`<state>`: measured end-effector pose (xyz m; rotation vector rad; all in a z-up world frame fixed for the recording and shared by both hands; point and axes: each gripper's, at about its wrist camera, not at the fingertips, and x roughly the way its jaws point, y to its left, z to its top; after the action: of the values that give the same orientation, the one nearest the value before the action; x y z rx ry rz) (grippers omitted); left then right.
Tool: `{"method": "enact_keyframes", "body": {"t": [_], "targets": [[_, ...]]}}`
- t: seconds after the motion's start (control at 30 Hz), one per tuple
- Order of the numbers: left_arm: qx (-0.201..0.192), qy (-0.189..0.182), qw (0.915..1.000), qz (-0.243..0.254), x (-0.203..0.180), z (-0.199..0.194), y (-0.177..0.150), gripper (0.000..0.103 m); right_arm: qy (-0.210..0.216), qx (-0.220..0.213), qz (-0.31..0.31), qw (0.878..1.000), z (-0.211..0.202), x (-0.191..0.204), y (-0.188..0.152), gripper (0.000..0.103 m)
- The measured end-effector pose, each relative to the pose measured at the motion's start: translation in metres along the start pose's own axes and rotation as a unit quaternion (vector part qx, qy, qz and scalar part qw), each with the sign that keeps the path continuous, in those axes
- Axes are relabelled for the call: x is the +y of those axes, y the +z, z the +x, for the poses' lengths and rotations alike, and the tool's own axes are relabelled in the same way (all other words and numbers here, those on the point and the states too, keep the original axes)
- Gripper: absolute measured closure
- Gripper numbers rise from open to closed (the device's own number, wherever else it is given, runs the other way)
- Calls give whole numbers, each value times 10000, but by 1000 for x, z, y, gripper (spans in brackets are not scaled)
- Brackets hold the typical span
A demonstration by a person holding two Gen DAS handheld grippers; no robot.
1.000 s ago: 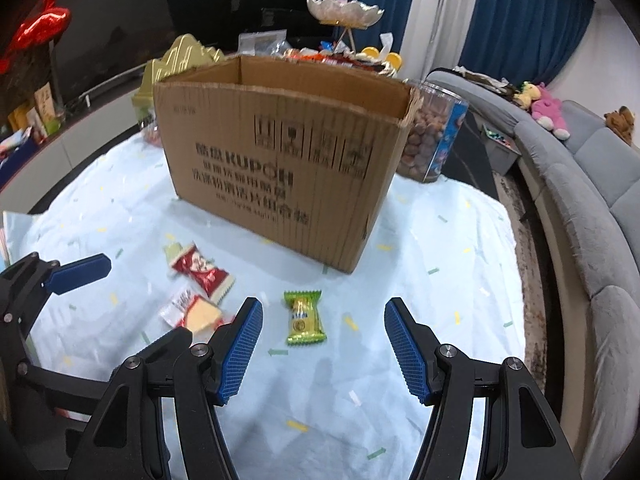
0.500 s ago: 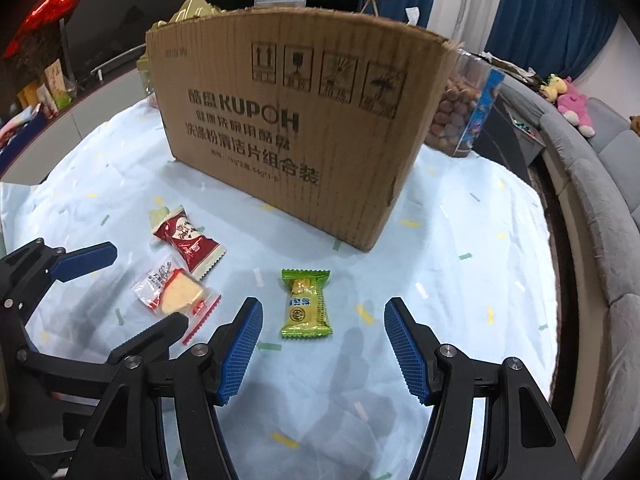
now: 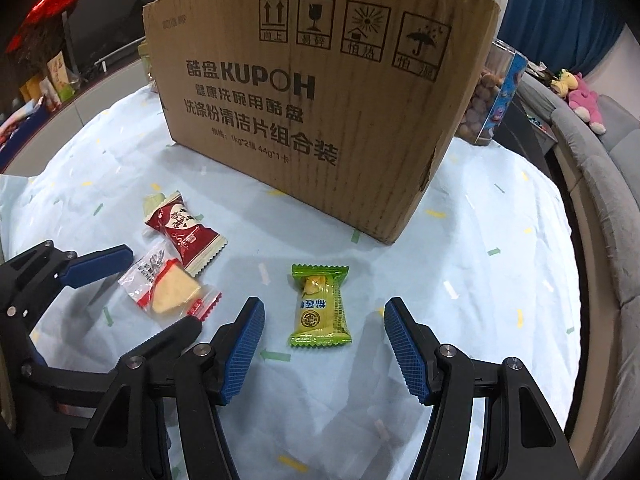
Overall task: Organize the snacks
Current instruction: 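Lower the left tool onto the cheese-wafer packet while the right tool lowers onto the green-yellow candy, then close the left tool on the wafer packet while the right tool closes on the green-yellow candy, then lift the wafer packet and green-yellow candy and carry both over the box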
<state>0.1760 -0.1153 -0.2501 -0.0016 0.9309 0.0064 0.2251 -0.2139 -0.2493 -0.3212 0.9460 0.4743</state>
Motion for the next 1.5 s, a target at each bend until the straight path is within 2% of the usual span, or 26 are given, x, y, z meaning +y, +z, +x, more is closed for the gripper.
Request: {"method": "enact_keyframes", "body": {"t": [0.17, 0.3, 0.37, 0.4, 0.47, 0.5, 1.07, 1.5], "targets": [[-28, -146, 9999, 65, -4, -3, 0, 51, 113, 1, 87, 9999, 3, -2, -1, 44], [-31, -268, 9996, 83, -5, -4, -1, 60, 233, 15, 190, 9995, 6, -1, -2, 60], [-36, -332, 9994, 113, -6, -5, -1, 71, 284, 3, 205, 9994, 5, 2, -1, 68], [-27, -355, 9993, 106, -6, -5, -2, 72, 288, -6, 189, 9994, 5, 3, -1, 73], [-22, -377, 9992, 104, -5, -5, -2, 73, 283, -13, 205, 9994, 5, 5, -1, 73], [-20, -389, 9992, 95, -5, -6, -2, 73, 282, -18, 215, 9994, 4, 5, -2, 79], [-94, -426, 9989, 186, -1, -16, -2, 77, 176, -170, 357, 9991, -14, 5, -3, 82], [-286, -360, 9986, 249, 5, -39, 7, 77, 31, -351, 518, 9980, -41, 8, 1, 82]]}}
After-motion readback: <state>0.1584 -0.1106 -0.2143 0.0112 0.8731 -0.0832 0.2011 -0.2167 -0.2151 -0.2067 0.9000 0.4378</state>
